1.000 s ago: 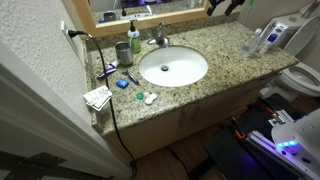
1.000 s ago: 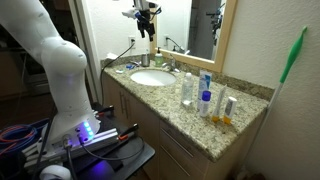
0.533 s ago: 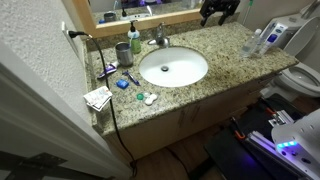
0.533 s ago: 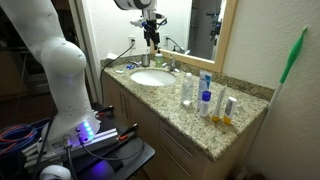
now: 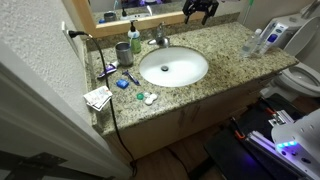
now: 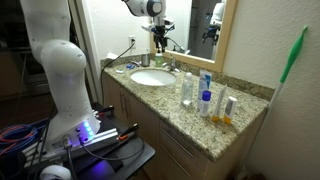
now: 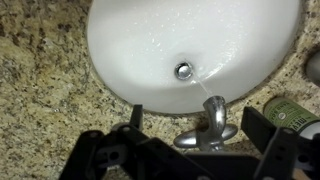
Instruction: Turn off the faucet
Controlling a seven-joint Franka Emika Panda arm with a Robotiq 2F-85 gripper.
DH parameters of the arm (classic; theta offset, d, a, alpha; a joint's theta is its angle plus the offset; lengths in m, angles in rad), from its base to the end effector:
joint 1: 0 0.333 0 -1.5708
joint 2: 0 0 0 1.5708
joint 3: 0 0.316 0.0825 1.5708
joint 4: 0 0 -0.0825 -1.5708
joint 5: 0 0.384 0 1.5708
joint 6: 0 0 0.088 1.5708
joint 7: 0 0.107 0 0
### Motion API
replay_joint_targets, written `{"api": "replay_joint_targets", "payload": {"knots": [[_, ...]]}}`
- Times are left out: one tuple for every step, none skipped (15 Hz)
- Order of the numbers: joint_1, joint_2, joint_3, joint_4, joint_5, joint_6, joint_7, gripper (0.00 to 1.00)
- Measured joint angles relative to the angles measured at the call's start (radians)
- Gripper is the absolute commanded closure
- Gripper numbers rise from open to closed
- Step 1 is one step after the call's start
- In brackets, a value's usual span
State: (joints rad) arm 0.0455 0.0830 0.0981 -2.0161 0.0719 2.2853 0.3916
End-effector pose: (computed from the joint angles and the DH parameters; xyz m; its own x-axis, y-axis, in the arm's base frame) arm 0.5818 0.0848 0.4302 0.9452 -0.2934 0.1430 -0.2751 -0.9519 -0.1350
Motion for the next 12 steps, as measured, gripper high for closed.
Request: {"api": "replay_joint_targets", "payload": {"knots": [[0.001,0.000,-0.001,0.000,0.000,0.000,0.000,0.00],[0.003,0.002,-0.001,0.001,0.000,0.000,0.000,0.00],[0.004,0.009,-0.001,0.004,0.000,0.014,-0.001,0.00],[0.006,0.023,-0.001,0.016,0.000,0.046,-0.001,0.00],[0.009,0.045,-0.001,0.035,0.000,0.084,-0.001,0.00],[0.013,0.074,-0.001,0.064,-0.007,0.118,0.000,0.00],[0.018,0.105,-0.002,0.100,-0.019,0.136,0.000,0.00],[0.024,0.139,-0.003,0.142,-0.025,0.139,-0.001,0.00],[0.030,0.175,-0.004,0.186,-0.026,0.139,-0.002,0.00],[0.037,0.210,-0.006,0.229,-0.026,0.136,-0.002,0.00],[0.042,0.230,-0.008,0.250,-0.025,0.137,-0.002,0.00],[0.044,0.234,-0.010,0.251,-0.025,0.137,-0.002,0.00]]}}
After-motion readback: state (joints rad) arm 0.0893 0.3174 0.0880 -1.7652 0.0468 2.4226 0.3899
